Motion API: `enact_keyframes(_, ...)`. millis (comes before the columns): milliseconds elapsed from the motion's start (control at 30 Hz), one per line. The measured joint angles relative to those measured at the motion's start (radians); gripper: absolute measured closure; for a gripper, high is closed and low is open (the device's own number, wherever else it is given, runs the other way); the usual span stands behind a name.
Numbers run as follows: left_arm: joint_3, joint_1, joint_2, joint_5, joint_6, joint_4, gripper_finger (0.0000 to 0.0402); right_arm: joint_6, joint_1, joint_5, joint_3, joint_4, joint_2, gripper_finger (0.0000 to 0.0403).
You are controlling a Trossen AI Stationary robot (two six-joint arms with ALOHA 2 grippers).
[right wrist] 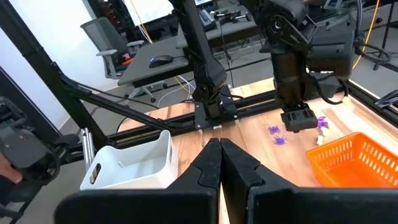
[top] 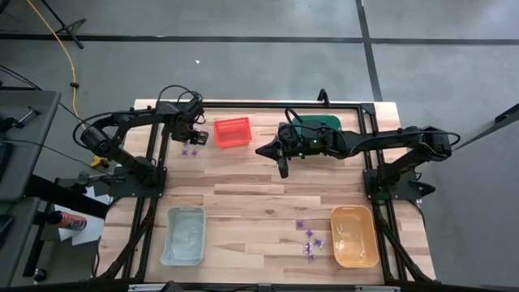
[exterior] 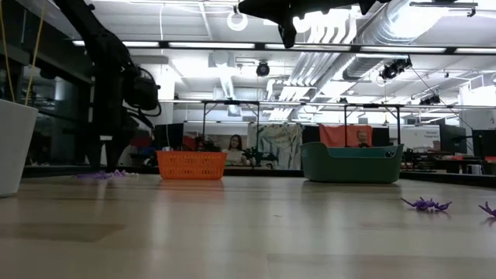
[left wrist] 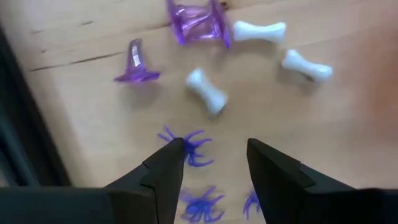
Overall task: Sort Halloween decoration
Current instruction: Put the white bone toy into the yellow bin
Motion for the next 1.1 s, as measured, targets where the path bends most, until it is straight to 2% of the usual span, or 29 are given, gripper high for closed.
enact_keyframes(200, 0.010, 0.001, -0.040, -0.011, 0.015, 0.001, 0.0236, 0.000, 0.000, 0.000, 0.000, -0.001, 0.000, 0.0403)
enact_keyframes(433, 0.010, 0.002, -0.018, -0.034, -0.010, 0.102, 0.0236, 0.000, 0.000, 0.000, 0.000, -0.001, 0.000, 0.0403)
enact_keyframes(833, 0.005, 0.001, 0.010, -0.087, -0.314, 0.127, 0.0236, 0.000, 0.000, 0.000, 0.000, -0.001, 0.000, 0.0403)
enact_keyframes(1100, -0.056, 0.002, 0.010, -0.061, -0.559, 0.215, 0.0236, 0.000, 0.000, 0.000, 0.000, -0.025, 0.000, 0.0403)
